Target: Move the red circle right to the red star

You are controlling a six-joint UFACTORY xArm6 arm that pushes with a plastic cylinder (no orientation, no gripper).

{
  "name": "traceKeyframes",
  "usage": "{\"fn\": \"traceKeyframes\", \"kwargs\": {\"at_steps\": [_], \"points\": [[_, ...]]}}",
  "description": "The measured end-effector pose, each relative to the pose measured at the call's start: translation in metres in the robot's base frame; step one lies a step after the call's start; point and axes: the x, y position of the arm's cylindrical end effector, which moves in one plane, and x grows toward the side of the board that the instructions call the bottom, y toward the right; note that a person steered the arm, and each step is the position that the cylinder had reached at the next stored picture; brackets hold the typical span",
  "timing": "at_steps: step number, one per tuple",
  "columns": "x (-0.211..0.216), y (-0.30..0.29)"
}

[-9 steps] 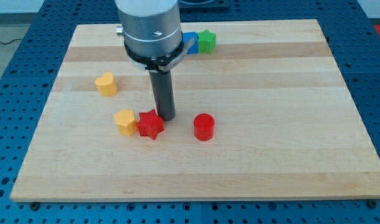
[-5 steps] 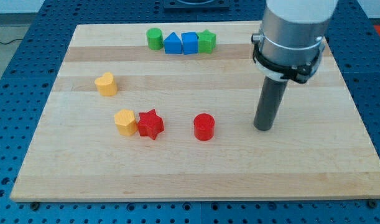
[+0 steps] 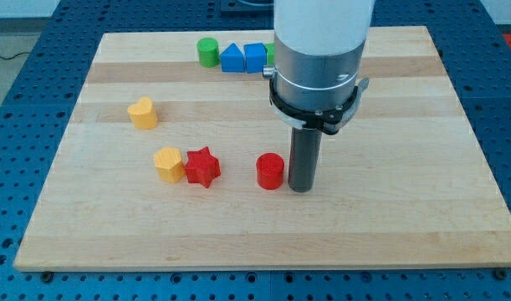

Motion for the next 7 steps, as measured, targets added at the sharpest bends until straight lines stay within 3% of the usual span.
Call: {"fn": "traceKeyframes", "kwargs": {"at_steps": [5,6,7], "points": [[-0.016,-0.05],[-0.04,-0.041],[-0.092,-0.042]]}}
